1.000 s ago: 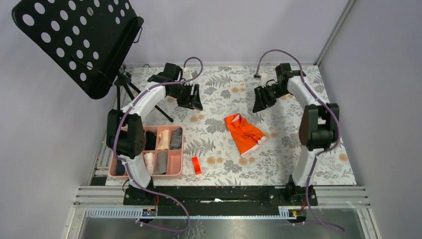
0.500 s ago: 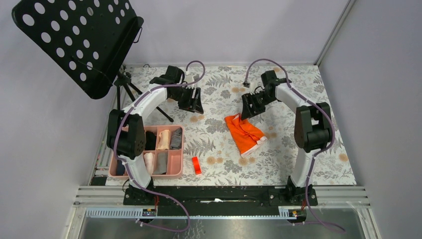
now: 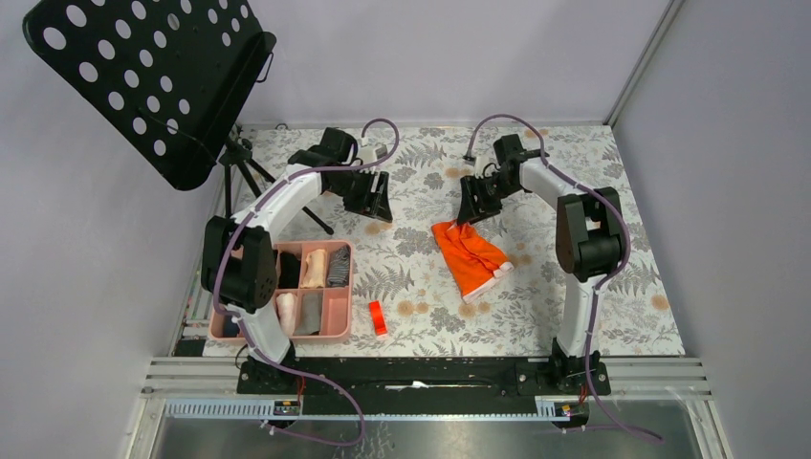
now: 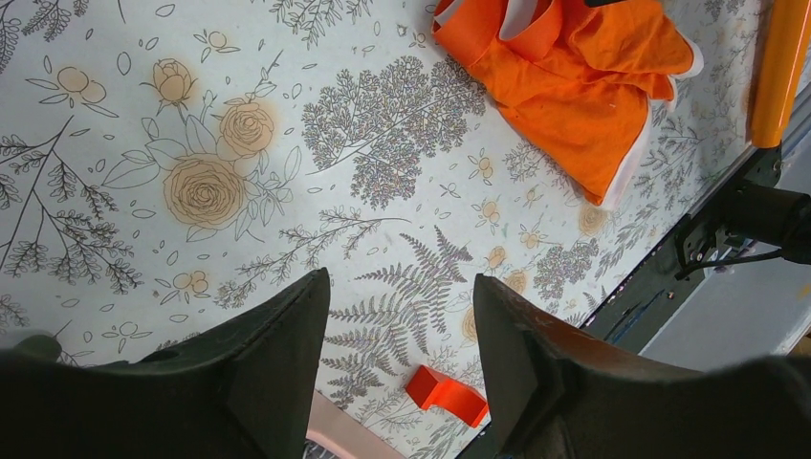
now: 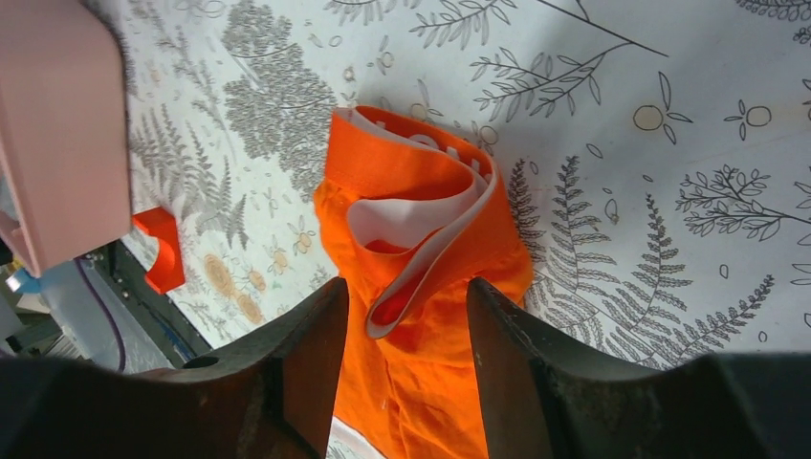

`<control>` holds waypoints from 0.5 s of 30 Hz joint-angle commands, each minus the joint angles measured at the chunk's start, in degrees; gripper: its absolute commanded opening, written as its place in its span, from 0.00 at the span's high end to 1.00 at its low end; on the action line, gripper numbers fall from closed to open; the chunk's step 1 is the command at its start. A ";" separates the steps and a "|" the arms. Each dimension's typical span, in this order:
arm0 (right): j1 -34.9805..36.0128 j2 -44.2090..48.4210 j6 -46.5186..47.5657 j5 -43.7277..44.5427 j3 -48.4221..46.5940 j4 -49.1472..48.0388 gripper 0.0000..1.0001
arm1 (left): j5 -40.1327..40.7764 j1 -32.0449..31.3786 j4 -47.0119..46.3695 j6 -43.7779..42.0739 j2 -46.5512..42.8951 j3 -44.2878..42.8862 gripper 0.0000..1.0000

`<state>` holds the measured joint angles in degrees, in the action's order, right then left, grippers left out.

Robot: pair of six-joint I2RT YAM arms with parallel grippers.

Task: Roll the underwear
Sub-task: Flatten out the underwear at the center of the board.

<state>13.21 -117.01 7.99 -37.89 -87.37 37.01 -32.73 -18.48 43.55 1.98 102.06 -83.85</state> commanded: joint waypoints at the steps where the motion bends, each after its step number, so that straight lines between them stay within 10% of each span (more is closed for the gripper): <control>1: 1.26 -0.38 -2.24 4.21 -1.31 -0.20 0.45 | -0.29 -0.88 -1.10 0.08 0.13 -2.23 0.39; 4: 1.29 0.29 -2.27 4.94 -0.26 0.45 0.52 | -0.10 -2.43 -1.10 0.10 1.24 -3.57 0.39; 10: 1.16 2.52 -1.32 7.02 0.09 1.12 0.99 | -0.87 -6.30 -1.68 1.03 5.40 -6.86 0.39; 15: -1.30 4.50 0.70 6.05 -1.58 2.94 1.00 | -1.73 -11.22 -1.88 2.09 11.64 -14.61 0.40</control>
<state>13.78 -117.23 6.74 -31.97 -87.13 37.63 -32.75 -26.39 43.55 2.92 110.00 -91.35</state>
